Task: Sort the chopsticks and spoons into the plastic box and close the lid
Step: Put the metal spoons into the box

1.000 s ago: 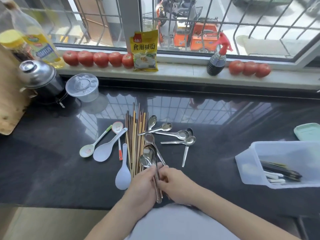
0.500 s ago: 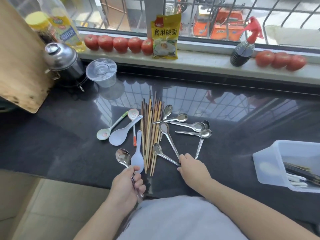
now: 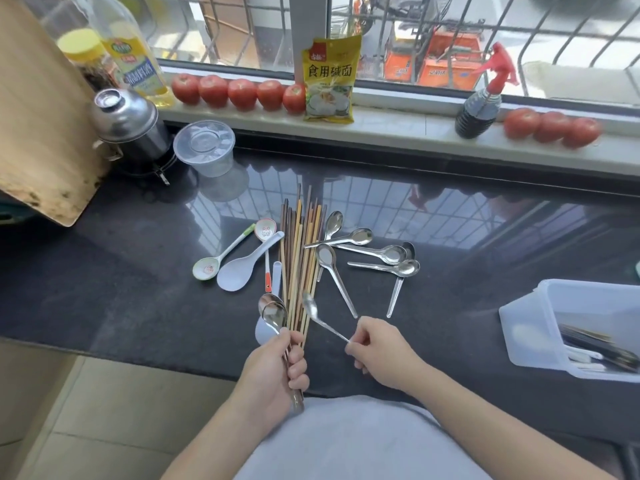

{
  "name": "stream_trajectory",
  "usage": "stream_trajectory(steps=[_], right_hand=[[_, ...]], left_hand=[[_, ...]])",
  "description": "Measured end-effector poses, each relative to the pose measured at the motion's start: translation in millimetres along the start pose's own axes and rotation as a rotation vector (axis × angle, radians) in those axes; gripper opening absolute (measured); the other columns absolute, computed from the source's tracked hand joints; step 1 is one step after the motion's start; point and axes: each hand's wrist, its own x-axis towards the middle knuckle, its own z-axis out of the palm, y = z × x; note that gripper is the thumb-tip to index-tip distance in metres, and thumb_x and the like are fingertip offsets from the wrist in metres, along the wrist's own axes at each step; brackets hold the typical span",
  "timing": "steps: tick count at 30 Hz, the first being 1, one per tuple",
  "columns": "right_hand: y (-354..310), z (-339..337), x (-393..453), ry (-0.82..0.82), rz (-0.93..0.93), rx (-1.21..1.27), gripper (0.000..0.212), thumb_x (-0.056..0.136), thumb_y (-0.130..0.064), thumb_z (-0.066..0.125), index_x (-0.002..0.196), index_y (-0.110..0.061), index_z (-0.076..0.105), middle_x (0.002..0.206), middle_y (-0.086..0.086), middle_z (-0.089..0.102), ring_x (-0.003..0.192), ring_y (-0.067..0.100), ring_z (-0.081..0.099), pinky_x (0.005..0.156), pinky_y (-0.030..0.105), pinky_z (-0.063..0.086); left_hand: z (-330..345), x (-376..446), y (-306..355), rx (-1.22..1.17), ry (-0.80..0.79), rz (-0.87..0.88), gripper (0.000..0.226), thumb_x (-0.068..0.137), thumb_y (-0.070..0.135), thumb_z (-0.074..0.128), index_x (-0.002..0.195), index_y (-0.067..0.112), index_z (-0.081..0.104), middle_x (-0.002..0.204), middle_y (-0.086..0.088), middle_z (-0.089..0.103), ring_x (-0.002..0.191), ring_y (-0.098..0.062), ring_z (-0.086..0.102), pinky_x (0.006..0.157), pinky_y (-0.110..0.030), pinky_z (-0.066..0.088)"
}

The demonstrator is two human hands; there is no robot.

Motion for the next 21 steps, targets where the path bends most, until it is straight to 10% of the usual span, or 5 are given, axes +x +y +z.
stream_trajectory(steps=[6,12,21], right_hand=[[-34.0,-8.1,-21.3,0.101,0.067,0.325,0.007,0.085,-0.009,0.065,0.083,-0.006,0.059,0.062,0.009,0.072,0.046,0.017,0.062,0.054,0.029,0.051],[-42.6,4.3,-18.2,0.168,0.084,0.23,0.004,0.08,-0.005,0.059,0.08,-0.009,0.058,0.061,0.008,0.072,0.052,0.024,0.071,0.062,0.043,0.063],[-52.7,7.7,-27.8,-0.003,-0.167,-0.179,0.006,0.079,-0.018,0.057,0.084,-0.021,0.059,0.089,-0.006,0.066,0.087,0.022,0.063,0.08,0.04,0.054]], left_hand=[[32.9,4.2,-5.9,-0.088,-0.005,0.018,0.028,0.109,0.019,0.044,0.092,0.001,0.057,0.093,-0.018,0.073,0.083,-0.03,0.076,0.072,-0.04,0.059],[65.9,6.5,-11.1,-0.025,0.013,0.046,0.026,0.11,0.02,0.041,0.12,0.001,0.056,0.118,-0.021,0.072,0.069,-0.027,0.074,0.051,-0.033,0.054],[62.2,15.2,-4.1,-0.019,0.114,0.0,0.028,0.108,0.029,0.045,0.109,0.008,0.065,0.096,-0.008,0.076,0.086,-0.029,0.072,0.082,-0.045,0.058]])
